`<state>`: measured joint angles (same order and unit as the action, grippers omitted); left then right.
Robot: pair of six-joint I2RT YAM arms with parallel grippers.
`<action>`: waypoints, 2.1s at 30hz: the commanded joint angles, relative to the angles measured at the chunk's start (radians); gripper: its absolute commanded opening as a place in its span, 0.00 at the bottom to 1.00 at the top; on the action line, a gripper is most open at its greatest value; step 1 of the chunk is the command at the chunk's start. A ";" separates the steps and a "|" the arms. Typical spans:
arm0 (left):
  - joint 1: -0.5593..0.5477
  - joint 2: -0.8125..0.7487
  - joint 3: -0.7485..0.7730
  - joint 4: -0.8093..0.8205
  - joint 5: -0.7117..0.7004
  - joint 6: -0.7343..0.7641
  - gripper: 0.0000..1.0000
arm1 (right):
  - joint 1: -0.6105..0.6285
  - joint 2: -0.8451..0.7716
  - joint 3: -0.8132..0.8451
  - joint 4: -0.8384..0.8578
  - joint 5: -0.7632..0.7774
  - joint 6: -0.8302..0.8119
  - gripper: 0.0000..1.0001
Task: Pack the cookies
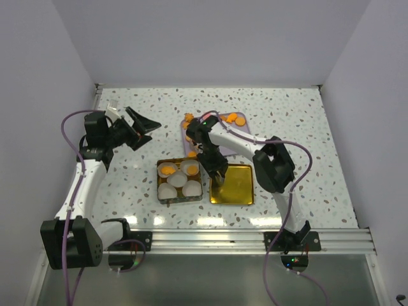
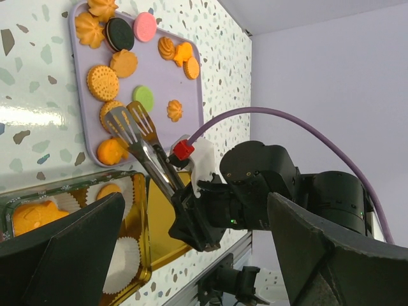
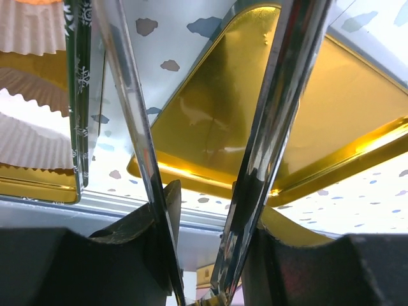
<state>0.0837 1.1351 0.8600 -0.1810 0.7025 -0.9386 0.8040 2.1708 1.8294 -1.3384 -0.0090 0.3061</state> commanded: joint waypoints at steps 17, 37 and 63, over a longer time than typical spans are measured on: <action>-0.002 0.018 0.063 0.003 0.000 0.023 1.00 | -0.029 -0.077 0.143 -0.249 0.072 0.008 0.33; -0.002 0.051 0.152 -0.112 -0.153 0.029 0.99 | 0.089 -0.241 0.173 -0.246 -0.111 0.036 0.33; -0.041 0.074 0.241 -0.172 -0.273 -0.002 0.99 | 0.278 -0.414 -0.220 -0.114 -0.224 0.008 0.34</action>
<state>0.0517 1.2263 1.0660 -0.3485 0.4480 -0.9321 1.0763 1.8004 1.6123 -1.3453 -0.2123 0.3275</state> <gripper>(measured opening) 0.992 0.373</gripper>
